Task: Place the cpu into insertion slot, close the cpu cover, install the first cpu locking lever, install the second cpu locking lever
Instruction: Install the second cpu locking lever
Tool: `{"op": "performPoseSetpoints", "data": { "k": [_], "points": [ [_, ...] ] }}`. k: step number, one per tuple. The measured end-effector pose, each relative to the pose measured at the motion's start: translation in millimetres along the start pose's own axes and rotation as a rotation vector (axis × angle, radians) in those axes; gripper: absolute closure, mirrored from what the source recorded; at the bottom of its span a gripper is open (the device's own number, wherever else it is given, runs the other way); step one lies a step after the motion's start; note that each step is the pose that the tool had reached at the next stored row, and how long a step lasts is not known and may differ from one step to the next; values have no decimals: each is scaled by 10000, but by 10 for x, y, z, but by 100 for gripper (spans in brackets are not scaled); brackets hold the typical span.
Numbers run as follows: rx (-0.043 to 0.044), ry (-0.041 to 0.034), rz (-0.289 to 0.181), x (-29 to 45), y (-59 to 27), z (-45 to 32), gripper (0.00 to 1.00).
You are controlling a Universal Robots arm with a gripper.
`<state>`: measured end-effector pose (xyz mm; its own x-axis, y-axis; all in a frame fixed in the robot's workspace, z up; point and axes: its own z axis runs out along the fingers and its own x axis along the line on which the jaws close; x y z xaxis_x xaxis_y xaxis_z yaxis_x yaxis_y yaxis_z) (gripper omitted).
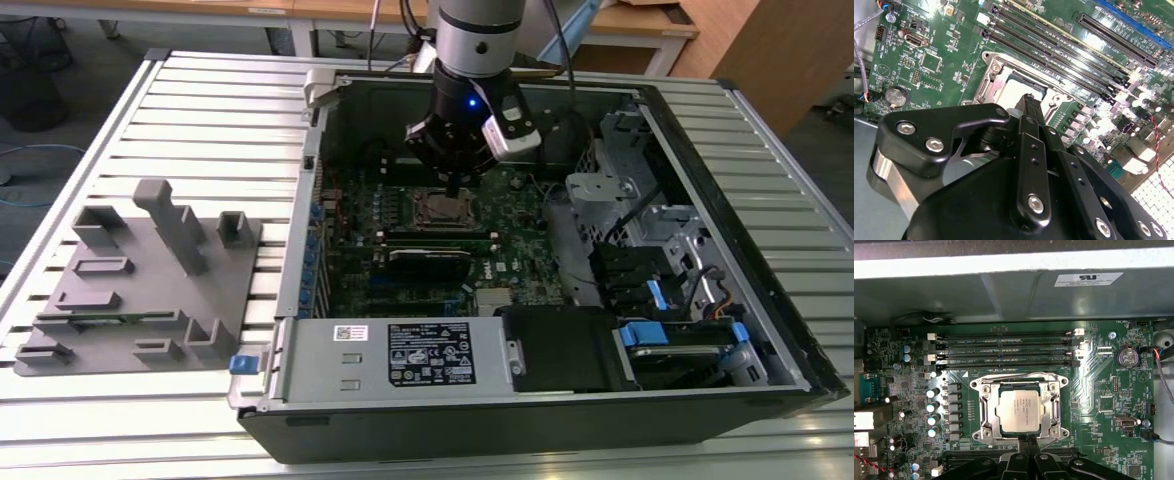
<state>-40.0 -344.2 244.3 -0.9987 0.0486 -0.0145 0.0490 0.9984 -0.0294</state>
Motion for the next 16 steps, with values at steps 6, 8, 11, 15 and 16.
{"op": "performPoseSetpoints", "data": {
  "k": [6, 8, 11, 15, 16],
  "points": [
    [0, 0, 0, -1, -11, 0, 89],
    [0, 0, 0, -1, -12, 0, 89],
    [1, 1, 0, 0, -12, -7, 89],
    [0, 0, 0, -1, -12, -14, 89],
    [1, 1, 0, -1, -12, -16, 89]
  ]
}}
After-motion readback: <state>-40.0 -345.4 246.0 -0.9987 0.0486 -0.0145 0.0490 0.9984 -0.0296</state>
